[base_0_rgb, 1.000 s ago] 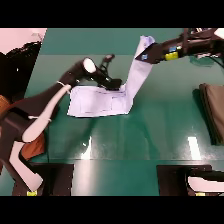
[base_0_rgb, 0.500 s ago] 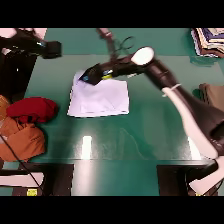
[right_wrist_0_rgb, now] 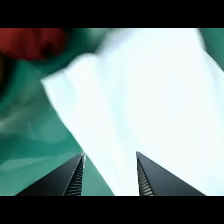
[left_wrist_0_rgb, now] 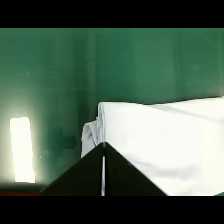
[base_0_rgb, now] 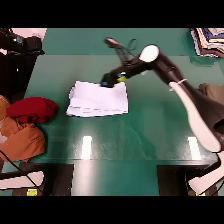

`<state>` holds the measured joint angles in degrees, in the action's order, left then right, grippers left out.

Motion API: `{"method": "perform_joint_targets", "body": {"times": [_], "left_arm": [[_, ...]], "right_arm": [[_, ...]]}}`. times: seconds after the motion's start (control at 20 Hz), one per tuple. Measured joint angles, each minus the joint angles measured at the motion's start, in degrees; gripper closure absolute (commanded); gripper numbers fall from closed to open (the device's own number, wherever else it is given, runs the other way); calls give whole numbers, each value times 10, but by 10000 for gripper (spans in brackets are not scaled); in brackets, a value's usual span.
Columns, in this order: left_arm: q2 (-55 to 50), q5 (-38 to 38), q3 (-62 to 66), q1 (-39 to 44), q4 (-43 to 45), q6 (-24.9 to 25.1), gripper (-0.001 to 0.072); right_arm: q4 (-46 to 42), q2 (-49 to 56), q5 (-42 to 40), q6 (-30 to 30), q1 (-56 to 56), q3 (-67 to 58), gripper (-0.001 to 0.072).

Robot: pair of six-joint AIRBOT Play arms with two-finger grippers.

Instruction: Fold the shirts.

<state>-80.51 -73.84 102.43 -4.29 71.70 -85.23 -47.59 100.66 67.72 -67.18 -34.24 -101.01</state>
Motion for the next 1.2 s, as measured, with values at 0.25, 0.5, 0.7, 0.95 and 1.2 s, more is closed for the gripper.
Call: {"method": "perform_joint_targets", "body": {"times": [0.25, 0.5, 0.7, 0.95, 1.2], "left_arm": [[0, -1, -13, -2, -27, 2, 681], [0, 10, -38, -3, -50, 2, 681], [0, 12, -46, -3, -58, 9, 681], [0, 9, -48, -3, -62, 12, 681], [0, -4, -48, 3, -75, 16, 682]], "right_arm": [[1, -42, 8, -48, 130, 163, 80], [74, -19, -9, -60, 170, 248, 90], [121, 35, -16, -62, 133, 226, 139], [129, 110, -37, -63, 65, 131, 569], [129, 142, -54, -62, 50, 42, 699]]}}
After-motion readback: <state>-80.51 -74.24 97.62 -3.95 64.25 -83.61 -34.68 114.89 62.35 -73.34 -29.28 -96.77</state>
